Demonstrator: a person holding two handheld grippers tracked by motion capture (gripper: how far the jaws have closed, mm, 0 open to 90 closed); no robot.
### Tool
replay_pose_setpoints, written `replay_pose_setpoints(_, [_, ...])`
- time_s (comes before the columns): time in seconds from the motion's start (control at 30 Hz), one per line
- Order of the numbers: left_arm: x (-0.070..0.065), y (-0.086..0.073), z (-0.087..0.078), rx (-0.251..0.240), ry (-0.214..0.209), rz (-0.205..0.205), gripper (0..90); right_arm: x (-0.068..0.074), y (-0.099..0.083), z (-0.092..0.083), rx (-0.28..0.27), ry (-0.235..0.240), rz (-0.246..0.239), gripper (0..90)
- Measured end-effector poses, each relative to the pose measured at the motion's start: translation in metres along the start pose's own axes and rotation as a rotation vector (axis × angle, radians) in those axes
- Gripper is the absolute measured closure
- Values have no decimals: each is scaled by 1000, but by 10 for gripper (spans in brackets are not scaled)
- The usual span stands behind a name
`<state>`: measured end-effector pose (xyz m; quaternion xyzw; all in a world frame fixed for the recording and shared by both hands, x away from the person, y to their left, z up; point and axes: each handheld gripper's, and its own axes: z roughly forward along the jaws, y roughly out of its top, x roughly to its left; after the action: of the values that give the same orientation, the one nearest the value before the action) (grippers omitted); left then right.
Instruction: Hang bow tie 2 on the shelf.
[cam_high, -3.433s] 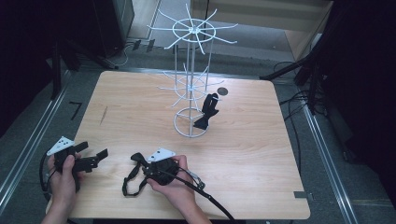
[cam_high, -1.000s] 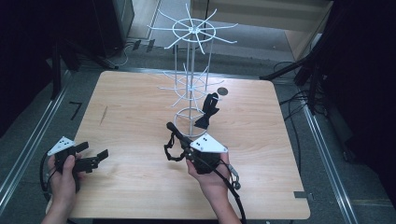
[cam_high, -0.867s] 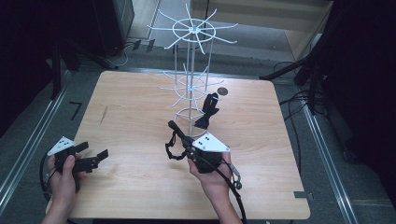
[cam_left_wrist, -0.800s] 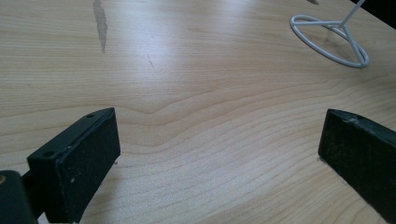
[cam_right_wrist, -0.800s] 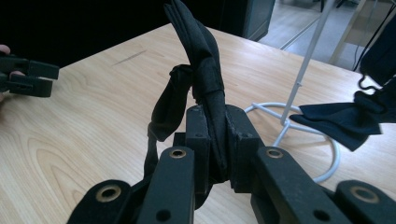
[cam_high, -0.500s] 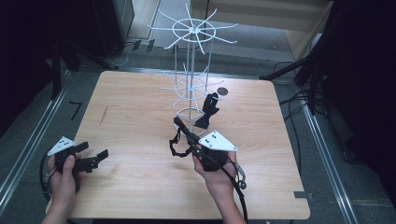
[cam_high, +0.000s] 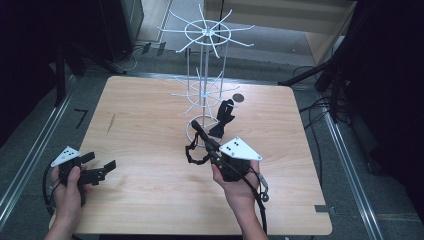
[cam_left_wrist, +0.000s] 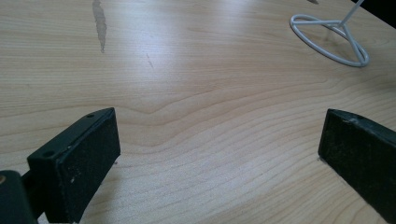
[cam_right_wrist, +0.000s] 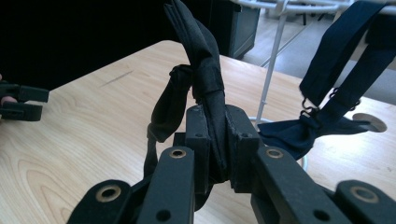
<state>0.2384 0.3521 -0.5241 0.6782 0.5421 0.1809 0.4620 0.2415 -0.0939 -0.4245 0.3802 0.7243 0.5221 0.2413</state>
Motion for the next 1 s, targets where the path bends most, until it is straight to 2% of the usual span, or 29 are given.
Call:
replay_pose_setpoints(0.6, [0, 0, 0, 2, -1, 2, 0, -7, 15, -13, -42, -18, 1, 827])
replay_pose_setpoints(1.0, [0, 0, 0, 4, -1, 1, 0, -9, 28, -19, -70, -26, -16, 826])
